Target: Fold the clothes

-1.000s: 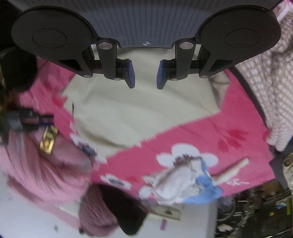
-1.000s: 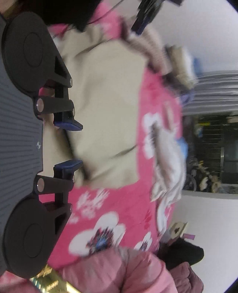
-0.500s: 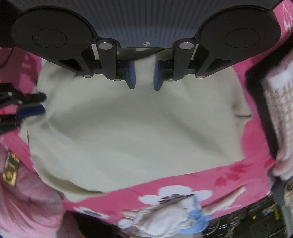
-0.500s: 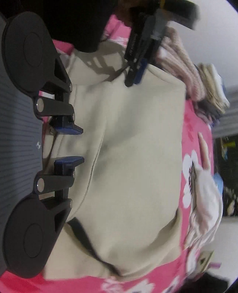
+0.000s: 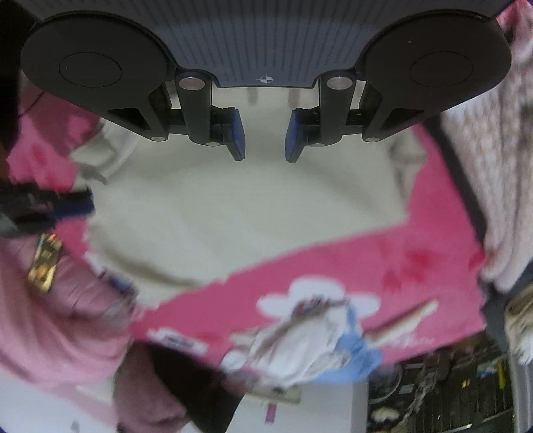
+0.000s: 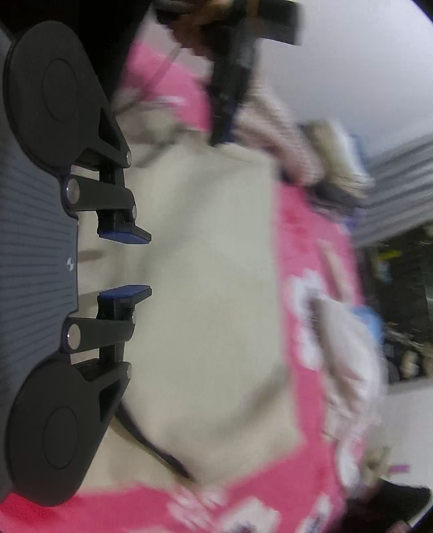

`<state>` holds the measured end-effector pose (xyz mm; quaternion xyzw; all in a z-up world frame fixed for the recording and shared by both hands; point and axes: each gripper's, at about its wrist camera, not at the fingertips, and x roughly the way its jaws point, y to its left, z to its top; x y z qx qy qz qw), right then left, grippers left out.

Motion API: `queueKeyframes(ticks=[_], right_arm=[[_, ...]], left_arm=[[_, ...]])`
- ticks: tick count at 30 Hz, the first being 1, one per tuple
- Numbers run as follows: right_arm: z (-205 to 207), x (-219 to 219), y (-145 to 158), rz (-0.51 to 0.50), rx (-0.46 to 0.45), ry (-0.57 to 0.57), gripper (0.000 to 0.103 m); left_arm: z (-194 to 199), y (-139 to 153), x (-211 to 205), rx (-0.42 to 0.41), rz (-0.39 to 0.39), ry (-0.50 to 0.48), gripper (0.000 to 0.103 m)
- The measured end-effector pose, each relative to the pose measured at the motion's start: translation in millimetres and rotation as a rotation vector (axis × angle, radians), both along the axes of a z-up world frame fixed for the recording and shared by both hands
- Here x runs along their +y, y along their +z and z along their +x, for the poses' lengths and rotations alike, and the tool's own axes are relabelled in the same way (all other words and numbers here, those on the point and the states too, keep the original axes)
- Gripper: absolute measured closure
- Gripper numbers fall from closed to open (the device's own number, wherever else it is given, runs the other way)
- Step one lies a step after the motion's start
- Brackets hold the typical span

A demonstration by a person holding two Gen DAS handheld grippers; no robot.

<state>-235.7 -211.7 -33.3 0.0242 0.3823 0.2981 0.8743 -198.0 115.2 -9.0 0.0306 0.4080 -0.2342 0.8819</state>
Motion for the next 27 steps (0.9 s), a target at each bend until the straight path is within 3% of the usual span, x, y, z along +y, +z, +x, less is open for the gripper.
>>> queueKeyframes(ticks=[2, 5, 11, 14, 17, 19, 20, 21, 23, 27], right_arm=[[27, -22, 16, 0.004, -0.050, -0.094, 0.068], [77, -53, 22, 0.029, -0.046, -0.235, 0.065], [167, -88, -3, 0.110, 0.127, -0.388, 0.057], [207, -91, -26, 0.151, 0.257, -0.403, 0.045], [240, -83, -44, 0.175, 0.351, -0.373, 0.044], [256, -68, -53, 0.138, 0.399, -0.303, 0.042], [260, -60, -56, 0.098, 0.395, -0.270, 0.045], [260, -52, -55, 0.056, 0.374, -0.234, 0.063], [255, -45, -50, -0.007, 0.318, -0.212, 0.085], [231, -73, -42, 0.072, 0.239, -0.301, 0.090]], left_arm=[[13, -1, -22, -0.026, -0.002, -0.033, 0.076], [39, -15, -63, -0.059, -0.006, -0.076, 0.076], [84, -55, -128, -0.097, -0.012, -0.098, 0.076], [83, -69, -134, -0.122, 0.000, -0.123, 0.076], [77, -77, -128, -0.139, -0.024, -0.131, 0.076], [75, -80, -122, -0.131, -0.051, -0.130, 0.076], [75, -81, -120, -0.127, -0.063, -0.128, 0.076], [74, -83, -118, -0.124, -0.075, -0.126, 0.076], [72, -85, -115, -0.126, -0.093, -0.125, 0.076], [73, -88, -112, -0.122, -0.117, -0.129, 0.076]])
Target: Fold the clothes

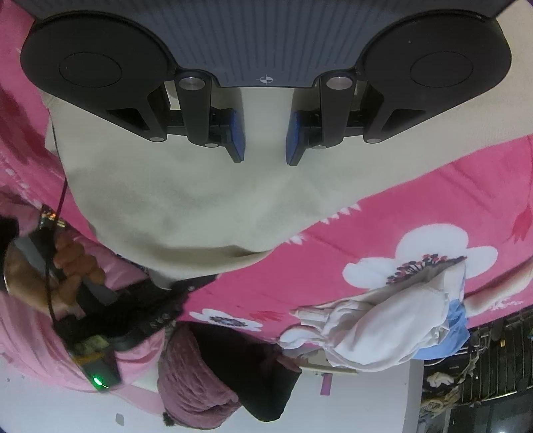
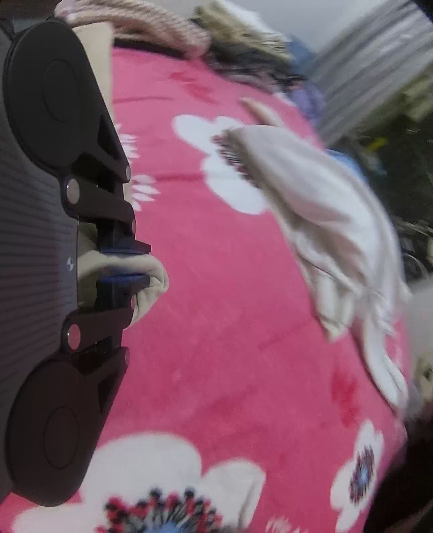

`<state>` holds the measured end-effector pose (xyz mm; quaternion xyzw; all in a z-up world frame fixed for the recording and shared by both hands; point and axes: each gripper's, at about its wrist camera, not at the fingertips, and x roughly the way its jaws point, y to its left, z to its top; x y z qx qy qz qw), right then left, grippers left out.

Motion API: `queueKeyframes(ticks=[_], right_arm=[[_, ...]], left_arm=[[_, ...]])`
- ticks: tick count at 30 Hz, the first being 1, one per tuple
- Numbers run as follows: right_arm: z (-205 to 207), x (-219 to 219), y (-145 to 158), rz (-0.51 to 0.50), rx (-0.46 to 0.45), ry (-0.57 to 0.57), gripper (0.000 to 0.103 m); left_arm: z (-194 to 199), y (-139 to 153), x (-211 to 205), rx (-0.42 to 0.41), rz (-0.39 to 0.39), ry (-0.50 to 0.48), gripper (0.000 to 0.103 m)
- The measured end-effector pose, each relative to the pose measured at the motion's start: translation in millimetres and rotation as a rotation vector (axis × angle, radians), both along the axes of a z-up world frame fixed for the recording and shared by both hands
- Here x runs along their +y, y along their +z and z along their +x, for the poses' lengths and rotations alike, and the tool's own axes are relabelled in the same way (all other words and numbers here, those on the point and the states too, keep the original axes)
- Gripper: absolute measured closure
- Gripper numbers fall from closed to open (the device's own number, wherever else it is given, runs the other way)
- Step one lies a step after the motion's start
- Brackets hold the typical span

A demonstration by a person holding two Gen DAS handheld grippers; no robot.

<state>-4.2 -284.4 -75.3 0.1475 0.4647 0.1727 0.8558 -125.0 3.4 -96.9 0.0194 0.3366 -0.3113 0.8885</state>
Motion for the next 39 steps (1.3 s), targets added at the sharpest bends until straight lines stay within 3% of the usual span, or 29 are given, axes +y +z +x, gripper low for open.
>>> queueKeyframes(ticks=[1, 4, 6, 7, 10, 13, 14, 16, 18, 23, 26, 31, 34, 37, 39], right_arm=[[-6, -10, -6, 0.001, -0.007, -0.061, 0.100], [-15, -51, -21, -0.115, -0.023, -0.318, 0.103], [-22, -91, -29, 0.026, 0.026, -0.441, 0.103], [-27, -99, -25, 0.055, 0.008, -0.464, 0.103], [-30, -83, 3, 0.059, -0.068, -0.340, 0.094], [-20, -48, 22, 0.066, -0.074, -0.177, 0.063], [-13, -38, 24, 0.066, -0.056, -0.141, 0.060], [2, -18, 27, 0.070, -0.008, -0.076, 0.059], [20, -10, 20, 0.095, 0.087, -0.046, 0.059], [52, -2, 5, 0.084, 0.249, -0.015, 0.059], [59, -1, 2, 0.076, 0.308, 0.012, 0.059], [71, -10, -8, 0.104, 0.406, 0.020, 0.062], [79, -11, -8, 0.118, 0.427, 0.044, 0.060], [83, -7, 4, 0.085, 0.352, 0.067, 0.061], [83, 6, 16, 0.043, 0.271, 0.140, 0.061]], left_arm=[[0, -1, 1, 0.001, -0.002, -0.001, 0.076], [1, -2, 2, 0.003, -0.008, -0.004, 0.076], [2, -1, 1, 0.004, -0.001, -0.005, 0.076], [1, -1, 0, 0.002, 0.005, -0.005, 0.076], [1, 3, -2, 0.000, 0.022, -0.005, 0.076], [5, 13, -2, 0.001, 0.030, -0.009, 0.076], [8, 17, -1, -0.009, 0.029, -0.015, 0.076], [15, 27, 1, -0.043, 0.038, -0.039, 0.073], [32, 32, 0, -0.051, 0.073, -0.066, 0.065], [86, 17, -3, 0.041, 0.106, -0.136, 0.062], [112, 7, -5, 0.142, 0.037, -0.199, 0.062], [131, -5, -9, 0.235, -0.040, -0.260, 0.062], [130, -7, -10, 0.237, -0.054, -0.282, 0.065], [126, -6, -6, 0.239, -0.072, -0.286, 0.072], [123, -3, -4, 0.230, -0.082, -0.287, 0.077]])
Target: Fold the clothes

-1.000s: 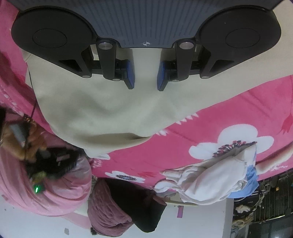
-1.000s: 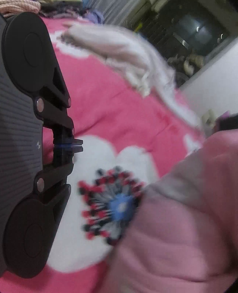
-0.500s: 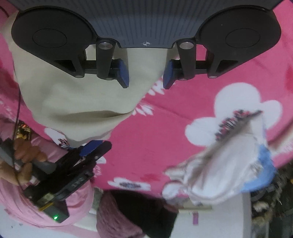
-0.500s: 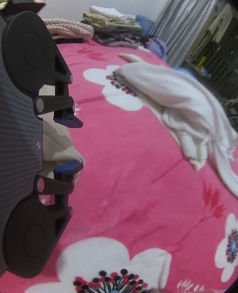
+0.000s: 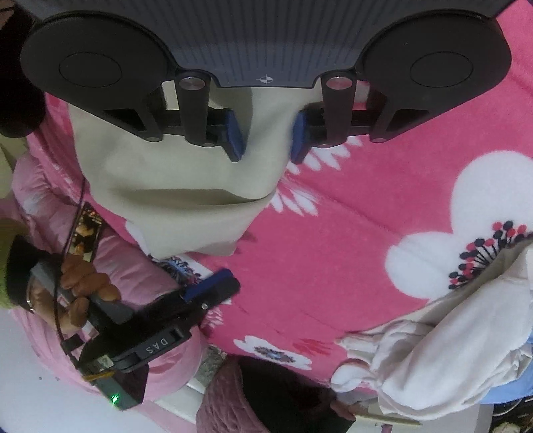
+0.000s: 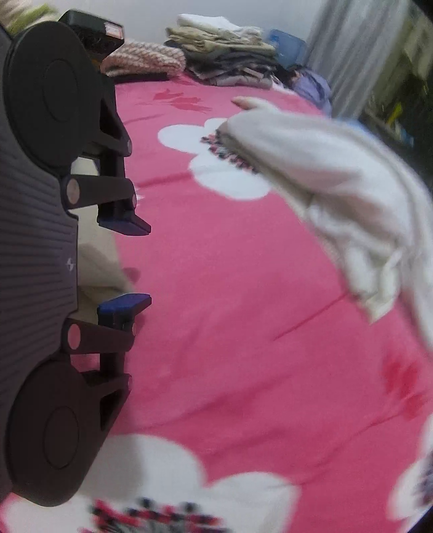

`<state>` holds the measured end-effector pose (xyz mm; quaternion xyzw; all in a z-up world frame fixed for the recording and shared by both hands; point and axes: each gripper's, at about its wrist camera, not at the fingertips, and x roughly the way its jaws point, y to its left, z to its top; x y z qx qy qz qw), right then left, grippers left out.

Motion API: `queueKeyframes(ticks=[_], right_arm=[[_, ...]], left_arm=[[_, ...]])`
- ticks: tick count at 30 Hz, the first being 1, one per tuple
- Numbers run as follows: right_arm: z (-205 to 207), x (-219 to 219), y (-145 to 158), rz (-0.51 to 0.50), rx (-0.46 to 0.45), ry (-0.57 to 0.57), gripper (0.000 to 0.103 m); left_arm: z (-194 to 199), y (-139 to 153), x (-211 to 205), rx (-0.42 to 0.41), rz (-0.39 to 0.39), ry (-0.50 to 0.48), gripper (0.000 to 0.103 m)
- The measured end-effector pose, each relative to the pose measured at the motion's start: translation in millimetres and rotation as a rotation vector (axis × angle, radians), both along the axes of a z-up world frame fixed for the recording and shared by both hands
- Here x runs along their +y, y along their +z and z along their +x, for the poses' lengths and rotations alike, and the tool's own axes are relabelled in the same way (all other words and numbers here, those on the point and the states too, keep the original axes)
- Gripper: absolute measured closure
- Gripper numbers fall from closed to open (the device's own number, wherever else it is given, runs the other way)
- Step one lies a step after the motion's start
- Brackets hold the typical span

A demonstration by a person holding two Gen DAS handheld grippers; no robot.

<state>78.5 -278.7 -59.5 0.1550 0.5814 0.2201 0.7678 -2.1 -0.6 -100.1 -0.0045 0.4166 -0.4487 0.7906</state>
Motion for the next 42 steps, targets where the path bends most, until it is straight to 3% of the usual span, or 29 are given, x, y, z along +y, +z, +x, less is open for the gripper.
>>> queueKeyframes(ticks=[2, 6, 8, 12, 14, 17, 22, 27, 29, 32, 33, 35, 39, 42], right_arm=[[-2, 20, 10, -0.026, -0.070, 0.115, 0.061], [-5, 75, 17, -0.064, -0.103, 0.360, 0.061], [-6, 103, 19, -0.072, -0.104, 0.474, 0.063], [-16, 131, 3, -0.211, -0.045, 0.668, 0.065], [-20, 117, -4, -0.273, -0.010, 0.702, 0.065], [-13, 90, -5, -0.278, 0.072, 0.658, 0.062], [-19, 102, 5, -0.342, 0.026, 0.740, 0.060], [1, 112, 8, -0.179, 0.059, 0.651, 0.060], [0, 123, -2, -0.141, 0.093, 0.680, 0.060], [-2, 119, -27, -0.258, 0.106, 0.721, 0.060], [5, 109, -36, -0.286, 0.136, 0.676, 0.065], [22, 82, -40, -0.287, 0.163, 0.548, 0.065], [36, 38, -22, -0.275, 0.123, 0.335, 0.062], [39, 2, -13, -0.117, 0.171, 0.151, 0.061]], left_arm=[[-3, 6, 2, -0.009, -0.006, -0.007, 0.084], [-9, 14, 6, -0.024, -0.031, -0.018, 0.088], [-14, 17, 8, -0.029, -0.048, -0.025, 0.089], [-24, 22, 12, -0.030, -0.073, -0.063, 0.091], [-27, 23, 11, -0.034, -0.080, -0.081, 0.091], [-28, 25, 13, -0.022, -0.106, -0.086, 0.091], [-30, 28, 14, -0.028, -0.117, -0.100, 0.091], [-37, 34, 17, -0.049, -0.126, -0.105, 0.091], [-41, 38, 19, -0.060, -0.132, -0.111, 0.091], [-42, 42, 24, -0.065, -0.144, -0.109, 0.091], [-41, 43, 26, -0.065, -0.145, -0.105, 0.092], [-39, 42, 29, -0.057, -0.145, -0.091, 0.092], [-38, 43, 35, -0.059, -0.149, -0.080, 0.092], [-37, 43, 35, -0.052, -0.149, -0.078, 0.092]])
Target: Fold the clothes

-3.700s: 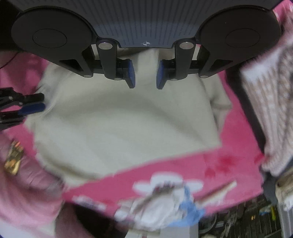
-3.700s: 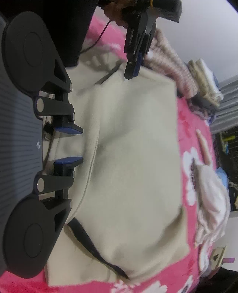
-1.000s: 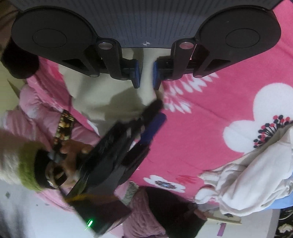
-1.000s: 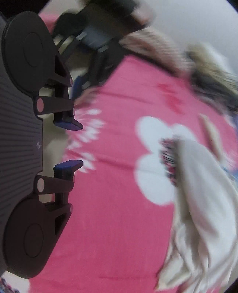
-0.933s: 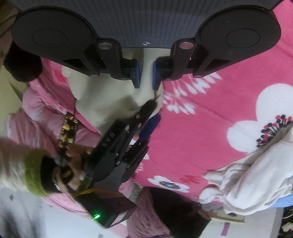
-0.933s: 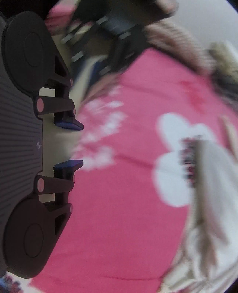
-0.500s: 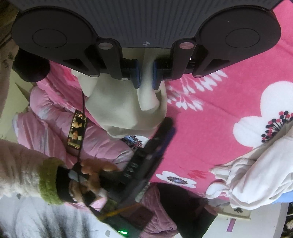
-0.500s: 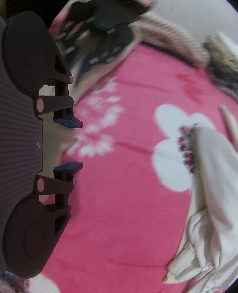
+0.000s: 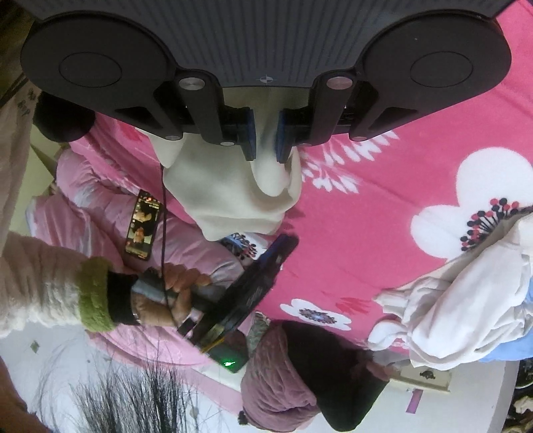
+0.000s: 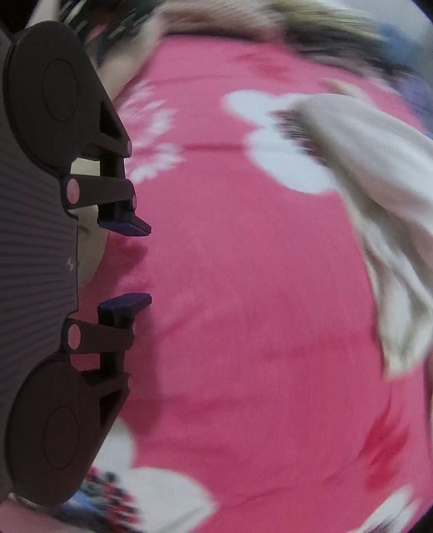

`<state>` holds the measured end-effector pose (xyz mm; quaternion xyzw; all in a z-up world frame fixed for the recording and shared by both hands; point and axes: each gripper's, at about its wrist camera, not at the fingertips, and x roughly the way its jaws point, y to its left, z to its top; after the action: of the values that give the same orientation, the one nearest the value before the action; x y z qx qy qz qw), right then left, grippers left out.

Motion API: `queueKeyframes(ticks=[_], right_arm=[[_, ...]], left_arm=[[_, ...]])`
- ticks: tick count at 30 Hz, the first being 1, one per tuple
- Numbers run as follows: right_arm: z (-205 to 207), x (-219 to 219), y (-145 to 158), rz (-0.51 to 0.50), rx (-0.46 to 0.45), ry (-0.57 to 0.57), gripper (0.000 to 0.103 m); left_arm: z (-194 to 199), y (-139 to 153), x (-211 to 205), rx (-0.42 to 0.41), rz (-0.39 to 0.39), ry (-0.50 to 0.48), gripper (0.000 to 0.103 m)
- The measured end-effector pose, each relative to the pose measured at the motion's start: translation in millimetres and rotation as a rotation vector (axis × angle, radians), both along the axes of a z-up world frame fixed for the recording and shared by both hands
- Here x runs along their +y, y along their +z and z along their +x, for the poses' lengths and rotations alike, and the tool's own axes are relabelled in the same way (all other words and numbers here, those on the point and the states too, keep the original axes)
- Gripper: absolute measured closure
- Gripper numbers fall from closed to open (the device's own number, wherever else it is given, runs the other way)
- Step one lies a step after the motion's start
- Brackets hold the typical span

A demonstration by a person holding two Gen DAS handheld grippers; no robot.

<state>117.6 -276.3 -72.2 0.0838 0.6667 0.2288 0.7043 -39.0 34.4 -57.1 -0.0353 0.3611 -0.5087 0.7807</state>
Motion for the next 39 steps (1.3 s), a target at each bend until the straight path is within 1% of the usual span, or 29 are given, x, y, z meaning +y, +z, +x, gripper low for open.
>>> queueKeyframes(ticks=[2, 6, 11, 14, 17, 20, 23, 25, 27, 28, 29, 30, 31, 32, 36, 37, 38, 39], right_arm=[[-3, -16, 6, 0.092, 0.035, -0.094, 0.061], [-18, -28, 11, 0.170, 0.078, -0.154, 0.061], [-31, -30, 3, 0.200, 0.152, -0.172, 0.061], [-32, -24, 6, 0.235, 0.152, -0.145, 0.060], [-34, -19, 5, 0.238, 0.163, -0.125, 0.060], [-36, -16, -1, 0.220, 0.177, -0.113, 0.060], [-39, -13, -12, 0.173, 0.205, -0.108, 0.060], [-40, -16, -19, 0.196, 0.228, -0.132, 0.061], [-41, -12, -18, 0.214, 0.197, -0.119, 0.062], [-41, -10, -18, 0.222, 0.178, -0.109, 0.065], [-41, -7, -17, 0.230, 0.159, -0.100, 0.075], [-41, -5, -17, 0.238, 0.140, -0.090, 0.081], [-41, -3, -16, 0.246, 0.120, -0.080, 0.087], [-42, -1, -16, 0.246, 0.104, -0.075, 0.090], [-50, 0, -8, 0.237, 0.032, -0.068, 0.092], [-53, 0, -5, 0.230, 0.008, -0.066, 0.093], [-56, 0, 0, 0.223, -0.018, -0.064, 0.093], [-60, 1, 4, 0.205, -0.047, -0.060, 0.093]], left_arm=[[1, -1, -1, 0.001, 0.006, -0.001, 0.092], [4, -5, -3, 0.012, 0.014, 0.010, 0.092], [9, -8, -5, 0.026, 0.020, 0.017, 0.091], [8, -8, -6, 0.024, 0.026, 0.015, 0.091], [8, -8, -6, 0.026, 0.026, 0.018, 0.091], [8, -8, -6, 0.026, 0.026, 0.019, 0.091], [8, -8, -6, 0.029, 0.025, 0.017, 0.091], [9, -9, -7, 0.031, 0.023, 0.014, 0.090], [9, -9, -9, 0.034, 0.024, 0.006, 0.089], [10, -9, -10, 0.033, 0.027, 0.001, 0.088], [11, -9, -12, 0.029, 0.031, -0.005, 0.087], [13, -9, -15, 0.024, 0.035, -0.009, 0.085], [16, -10, -18, 0.021, 0.038, -0.008, 0.081], [20, -11, -22, 0.025, 0.040, 0.000, 0.078], [37, -28, -46, 0.065, 0.091, 0.004, 0.078], [36, -30, -51, 0.050, 0.112, 0.000, 0.081], [35, -30, -55, 0.032, 0.124, -0.001, 0.085], [31, -28, -56, 0.009, 0.118, 0.000, 0.087]])
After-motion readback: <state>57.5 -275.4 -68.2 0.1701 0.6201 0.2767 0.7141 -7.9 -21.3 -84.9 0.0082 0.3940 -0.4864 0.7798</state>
